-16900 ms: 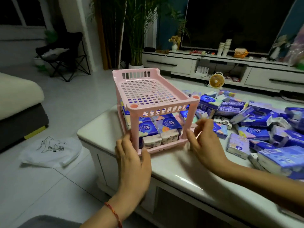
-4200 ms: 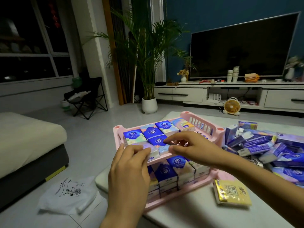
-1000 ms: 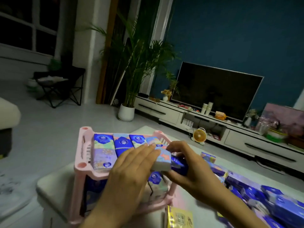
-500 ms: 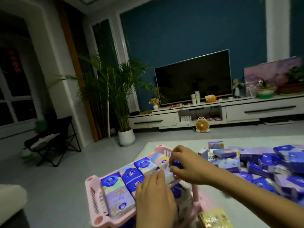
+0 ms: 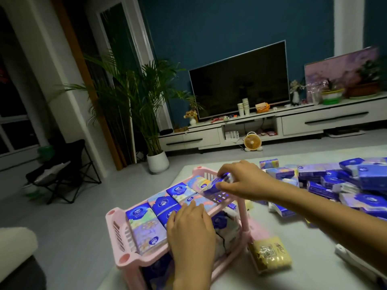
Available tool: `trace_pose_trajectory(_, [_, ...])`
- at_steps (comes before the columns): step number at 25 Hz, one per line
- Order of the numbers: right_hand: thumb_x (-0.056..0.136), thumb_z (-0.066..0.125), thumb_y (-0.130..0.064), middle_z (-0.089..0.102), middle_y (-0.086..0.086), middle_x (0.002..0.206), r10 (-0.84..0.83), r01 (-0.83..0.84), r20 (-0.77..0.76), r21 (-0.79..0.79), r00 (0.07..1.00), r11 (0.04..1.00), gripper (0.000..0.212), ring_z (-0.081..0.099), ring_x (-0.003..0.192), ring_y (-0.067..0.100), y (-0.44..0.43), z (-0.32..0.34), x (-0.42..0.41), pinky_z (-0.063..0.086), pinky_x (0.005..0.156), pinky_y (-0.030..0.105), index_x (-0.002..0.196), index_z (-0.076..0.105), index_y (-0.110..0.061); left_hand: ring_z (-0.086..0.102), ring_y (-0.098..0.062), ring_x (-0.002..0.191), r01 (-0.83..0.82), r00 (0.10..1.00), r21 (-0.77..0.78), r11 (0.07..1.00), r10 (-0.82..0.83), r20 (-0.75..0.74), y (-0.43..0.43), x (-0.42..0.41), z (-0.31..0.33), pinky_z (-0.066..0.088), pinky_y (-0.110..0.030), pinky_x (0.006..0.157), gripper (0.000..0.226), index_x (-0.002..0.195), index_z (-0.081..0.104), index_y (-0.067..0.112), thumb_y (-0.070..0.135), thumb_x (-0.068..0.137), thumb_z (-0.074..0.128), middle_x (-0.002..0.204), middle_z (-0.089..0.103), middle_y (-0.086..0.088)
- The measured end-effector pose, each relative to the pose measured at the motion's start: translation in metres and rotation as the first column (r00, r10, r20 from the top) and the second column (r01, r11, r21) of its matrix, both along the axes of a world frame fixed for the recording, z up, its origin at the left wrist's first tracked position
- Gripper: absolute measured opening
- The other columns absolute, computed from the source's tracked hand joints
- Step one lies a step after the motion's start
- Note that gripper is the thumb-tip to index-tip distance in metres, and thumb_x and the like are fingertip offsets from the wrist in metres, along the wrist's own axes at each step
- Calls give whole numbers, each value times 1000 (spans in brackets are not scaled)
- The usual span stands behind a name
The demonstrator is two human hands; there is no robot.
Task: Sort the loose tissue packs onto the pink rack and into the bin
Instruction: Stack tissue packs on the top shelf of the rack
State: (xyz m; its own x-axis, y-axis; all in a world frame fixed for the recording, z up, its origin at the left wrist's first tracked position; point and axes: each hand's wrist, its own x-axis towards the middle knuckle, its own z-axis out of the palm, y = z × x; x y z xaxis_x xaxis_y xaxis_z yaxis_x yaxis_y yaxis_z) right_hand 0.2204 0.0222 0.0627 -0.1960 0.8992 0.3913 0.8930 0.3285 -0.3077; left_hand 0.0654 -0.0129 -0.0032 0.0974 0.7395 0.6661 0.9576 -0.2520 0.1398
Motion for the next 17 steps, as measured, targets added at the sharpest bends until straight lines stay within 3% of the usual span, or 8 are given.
trace_pose_trajectory(4, [87, 53, -50, 57, 0, 118, 18, -18, 25, 14, 1000, 1000, 41, 41, 106, 15, -9, -5, -1, 27, 77, 26, 119, 52, -25, 60, -19, 53, -41, 999, 34, 999, 41, -3, -1, 2, -5, 54, -32, 55, 33, 61, 64, 21, 31, 75, 37, 59, 63, 4])
trace_pose_trajectory(8, [86, 50, -55, 55, -5, 118, -37, 54, -99, 172, 994, 984, 43, 37, 116, 13, -18, -33, -7, 25, 85, 27, 118, 52, -27, 62, -21, 62, -46, 998, 86, 995, 50, -41, 0, 3, -10, 54, -33, 64, 34, 73, 67, 18, 32, 78, 37, 69, 65, 2])
trace_pose_trajectory(10, [85, 47, -58, 58, -7, 110, -64, 108, -157, 288, 986, 952, 45, 43, 114, 15, -17, -53, -15, 24, 88, 28, 111, 57, -23, 63, -21, 63, -49, 998, 103, 993, 54, -46, 0, 3, -11, 53, -32, 65, 34, 75, 67, 18, 32, 79, 36, 70, 65, 1])
trace_pose_trajectory(13, [79, 42, -59, 66, -5, 89, -85, 183, -251, 400, 964, 898, 45, 57, 98, 20, -6, -72, -23, 20, 79, 27, 91, 62, -19, 62, -21, 63, -47, 998, 100, 994, 52, -45, -2, 3, -11, 52, -30, 64, 33, 74, 66, 17, 32, 79, 36, 70, 65, 0])
trace_pose_trajectory(17, [81, 46, -59, 61, -7, 91, -18, 86, -177, 387, 984, 918, 43, 49, 101, 18, 1, -66, -17, 23, 81, 29, 89, 61, -19, 62, -21, 63, -47, 997, 83, 995, 52, -62, -3, 3, -10, 52, -30, 63, 34, 76, 67, 16, 32, 79, 37, 71, 65, 0])
